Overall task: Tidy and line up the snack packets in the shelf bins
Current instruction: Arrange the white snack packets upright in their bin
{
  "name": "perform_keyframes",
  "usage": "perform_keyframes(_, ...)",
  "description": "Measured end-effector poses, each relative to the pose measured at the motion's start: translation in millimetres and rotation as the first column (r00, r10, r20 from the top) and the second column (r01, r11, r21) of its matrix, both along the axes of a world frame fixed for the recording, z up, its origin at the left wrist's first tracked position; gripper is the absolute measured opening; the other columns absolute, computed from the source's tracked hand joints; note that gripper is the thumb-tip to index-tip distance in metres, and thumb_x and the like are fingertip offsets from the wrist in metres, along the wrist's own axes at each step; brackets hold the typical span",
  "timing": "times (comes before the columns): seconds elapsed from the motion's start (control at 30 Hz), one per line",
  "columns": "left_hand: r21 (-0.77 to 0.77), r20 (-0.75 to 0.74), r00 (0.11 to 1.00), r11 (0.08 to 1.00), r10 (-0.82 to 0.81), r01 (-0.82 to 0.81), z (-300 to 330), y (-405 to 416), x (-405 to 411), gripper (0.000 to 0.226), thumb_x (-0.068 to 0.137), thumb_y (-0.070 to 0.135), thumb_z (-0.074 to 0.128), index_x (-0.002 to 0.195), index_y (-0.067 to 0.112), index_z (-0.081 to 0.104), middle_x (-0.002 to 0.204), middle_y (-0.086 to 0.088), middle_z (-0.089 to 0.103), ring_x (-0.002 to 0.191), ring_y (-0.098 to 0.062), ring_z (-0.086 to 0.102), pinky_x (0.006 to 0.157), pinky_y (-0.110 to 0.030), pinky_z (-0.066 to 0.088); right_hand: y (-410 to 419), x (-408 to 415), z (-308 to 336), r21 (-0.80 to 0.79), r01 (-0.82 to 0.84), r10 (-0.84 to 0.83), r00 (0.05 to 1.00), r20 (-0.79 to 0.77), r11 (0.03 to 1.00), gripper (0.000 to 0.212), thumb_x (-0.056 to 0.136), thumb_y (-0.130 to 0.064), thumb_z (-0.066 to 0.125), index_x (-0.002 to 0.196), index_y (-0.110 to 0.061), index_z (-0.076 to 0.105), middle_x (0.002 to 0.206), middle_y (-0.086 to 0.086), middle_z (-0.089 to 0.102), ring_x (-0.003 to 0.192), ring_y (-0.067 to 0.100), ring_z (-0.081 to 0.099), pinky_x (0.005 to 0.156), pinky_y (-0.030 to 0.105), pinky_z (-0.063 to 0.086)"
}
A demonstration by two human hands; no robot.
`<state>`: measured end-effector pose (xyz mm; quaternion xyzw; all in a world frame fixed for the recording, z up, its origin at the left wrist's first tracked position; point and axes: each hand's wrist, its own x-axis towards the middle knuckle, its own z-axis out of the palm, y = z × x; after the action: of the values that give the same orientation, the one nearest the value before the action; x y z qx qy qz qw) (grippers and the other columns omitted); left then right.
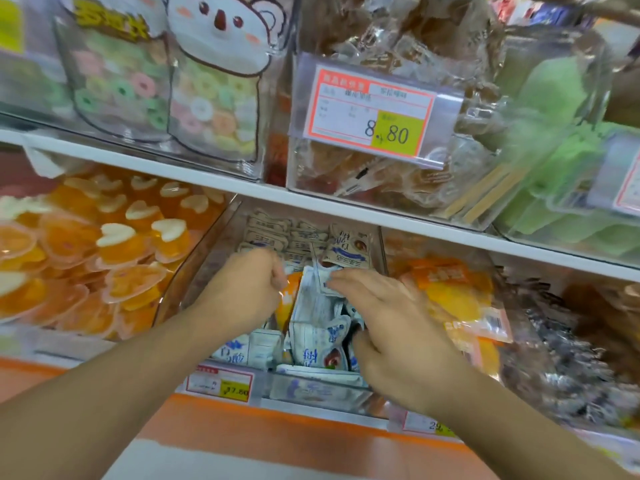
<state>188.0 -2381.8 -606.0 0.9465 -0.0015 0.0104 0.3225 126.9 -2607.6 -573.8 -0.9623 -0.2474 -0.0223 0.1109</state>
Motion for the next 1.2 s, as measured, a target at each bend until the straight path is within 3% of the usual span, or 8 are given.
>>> perform_keyframes(0.17,-0.042,0.322,0.94,0.993,0.115,-0.107,31,22,-34,0.016,0.1,0.015,0.058,0.089,0.026,0.053,0.064,0.001,0.064,0.058,-0.017,0.061,0.051,-0.039,0.052,14,-2,-6,0.116,0.074,-0.069,0.996,-0.05,0.991,0.06,0.101,-0.025,0.054,0.156,-0.031,0.032,0.159,-0.013,0.036,0.131,0.016,0.049,0.106,0.025,0.04)
perform_keyframes(0.27,-0.094,0.503,0.863,0.996,0.039,0.009,46,24,-62,0.014,0.101,0.02,0.057,0.093,0.028,0.048,0.06,0.002,0.064,0.054,-0.02,0.064,0.048,-0.047,0.051,18,-8,-1,0.219,0.135,-0.119,0.989,-0.085,0.966,0.06,0.102,-0.036,0.06,0.154,-0.035,0.03,0.155,-0.017,0.038,0.106,0.01,0.051,0.092,0.021,0.036)
perform_keyframes(0.37,-0.251,0.49,0.871,0.96,0.013,0.127,54,14,-82,0.013,0.1,0.019,0.059,0.093,0.027,0.051,0.066,0.003,0.068,0.059,-0.016,0.069,0.053,-0.04,0.055,18,-16,6,0.367,0.187,-0.137,0.978,-0.158,0.911,0.06,0.096,-0.044,0.071,0.146,-0.042,0.038,0.143,-0.027,0.048,0.128,-0.004,0.046,0.1,0.019,0.039)
perform_keyframes(0.53,-0.505,0.279,0.951,0.821,-0.136,0.265,54,-28,-93,0.006,0.101,0.024,0.06,0.101,0.027,0.055,0.091,0.004,0.074,0.082,-0.012,0.073,0.071,-0.043,0.062,-8,-33,19,0.602,0.278,-0.103,0.946,-0.308,0.748,0.021,0.097,-0.022,0.073,0.114,-0.031,0.067,0.102,-0.015,0.076,0.095,0.002,0.07,0.082,0.031,0.057)
perform_keyframes(0.67,-0.249,0.222,0.958,0.94,-0.18,0.234,45,-34,-83,0.019,0.1,0.034,0.059,0.114,0.043,0.05,0.118,0.024,0.064,0.097,0.002,0.067,0.078,-0.034,0.058,-62,-31,26,0.501,0.439,-0.376,0.898,-0.228,0.745,0.014,0.097,-0.03,0.071,0.105,-0.029,0.06,0.086,-0.006,0.072,0.084,0.007,0.07,0.069,0.033,0.055)
perform_keyframes(0.8,0.083,0.176,0.936,0.952,-0.304,0.294,36,-35,-62,0.039,0.102,0.035,0.056,0.138,0.044,0.042,0.145,0.023,0.046,0.128,-0.003,0.049,0.104,-0.03,0.044,-107,-17,11,-0.038,0.66,-0.638,0.737,0.223,0.75,0.049,0.09,-0.046,0.072,0.11,-0.004,0.056,0.095,0.015,0.062,0.098,0.041,0.054,0.079,0.049,0.047)
perform_keyframes(0.97,0.304,0.085,0.864,0.839,-0.496,0.451,17,-61,-21,0.056,0.102,0.045,0.052,0.155,0.039,0.033,0.167,0.016,0.017,0.154,-0.012,0.014,0.125,-0.033,0.016,-84,-17,8,-0.016,0.413,-0.396,0.883,0.254,0.911,0.052,0.088,-0.039,0.063,0.13,-0.009,0.054,0.122,0.012,0.056,0.116,0.034,0.048,0.1,0.048,0.046)
perform_keyframes(1.2,0.642,-0.092,0.865,0.635,-0.493,0.43,-5,-35,11,0.061,0.095,0.069,0.036,0.148,0.041,0.042,0.17,0.017,0.001,0.157,-0.013,-0.001,0.123,-0.052,0.022,-48,-4,-16,-0.023,0.1,-0.097,0.991,0.094,0.995,0.062,0.096,-0.052,0.044,0.15,-0.023,0.05,0.163,-0.005,0.035,0.15,0.019,0.034,0.123,0.027,0.022)
